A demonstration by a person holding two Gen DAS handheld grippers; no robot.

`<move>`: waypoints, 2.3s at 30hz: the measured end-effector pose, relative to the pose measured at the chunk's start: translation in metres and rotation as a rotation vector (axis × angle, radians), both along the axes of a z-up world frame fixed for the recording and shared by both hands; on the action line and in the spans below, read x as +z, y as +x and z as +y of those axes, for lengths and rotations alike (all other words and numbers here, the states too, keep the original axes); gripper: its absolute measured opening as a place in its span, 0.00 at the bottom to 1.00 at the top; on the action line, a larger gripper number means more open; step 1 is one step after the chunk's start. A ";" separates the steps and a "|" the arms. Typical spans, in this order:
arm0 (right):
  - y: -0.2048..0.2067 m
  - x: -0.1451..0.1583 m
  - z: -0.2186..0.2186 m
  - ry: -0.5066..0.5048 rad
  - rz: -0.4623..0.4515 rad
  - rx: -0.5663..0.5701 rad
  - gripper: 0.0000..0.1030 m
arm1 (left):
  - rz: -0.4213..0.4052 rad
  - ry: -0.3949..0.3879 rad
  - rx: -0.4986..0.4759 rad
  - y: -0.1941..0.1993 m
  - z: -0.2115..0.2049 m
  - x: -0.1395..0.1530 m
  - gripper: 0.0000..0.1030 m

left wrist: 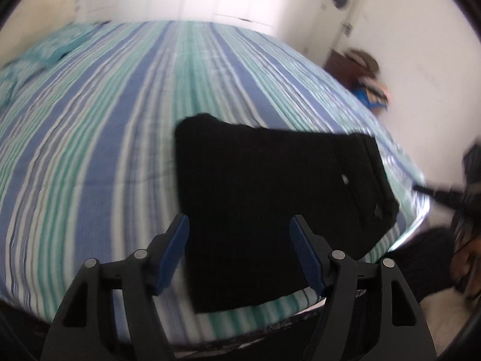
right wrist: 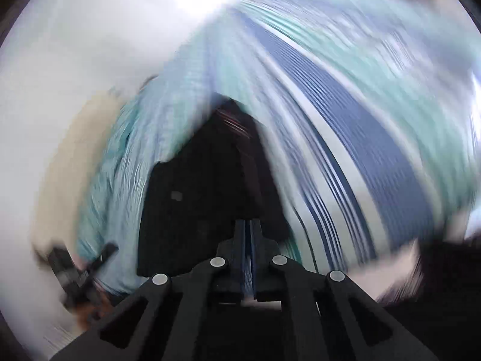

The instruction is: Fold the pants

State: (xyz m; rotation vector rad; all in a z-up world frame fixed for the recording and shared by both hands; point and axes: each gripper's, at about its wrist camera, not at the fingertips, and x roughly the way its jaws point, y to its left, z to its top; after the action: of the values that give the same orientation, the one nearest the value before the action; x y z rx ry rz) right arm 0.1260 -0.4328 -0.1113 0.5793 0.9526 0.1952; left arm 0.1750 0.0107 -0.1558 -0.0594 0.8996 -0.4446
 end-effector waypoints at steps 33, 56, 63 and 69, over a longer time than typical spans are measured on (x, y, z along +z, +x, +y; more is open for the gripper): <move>0.041 -0.048 0.024 -0.049 0.064 0.197 0.14 | 0.210 -0.010 0.198 0.152 0.026 0.001 0.74; 0.109 -0.094 -0.005 0.180 0.133 0.399 0.90 | 0.372 -0.216 -0.020 0.091 0.006 -0.068 0.68; 0.093 -0.079 -0.009 0.186 0.099 0.359 0.42 | 0.232 -0.148 -0.053 0.073 -0.001 -0.024 0.20; 0.086 -0.043 0.004 0.189 0.009 0.347 0.38 | 0.149 -0.168 -0.046 0.071 0.004 0.019 0.20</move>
State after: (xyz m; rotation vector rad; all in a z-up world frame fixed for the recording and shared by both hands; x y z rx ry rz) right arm 0.2118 -0.4285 -0.1547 0.5846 1.0460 0.5979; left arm 0.2457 0.0144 -0.1364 -0.2287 1.0096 -0.5639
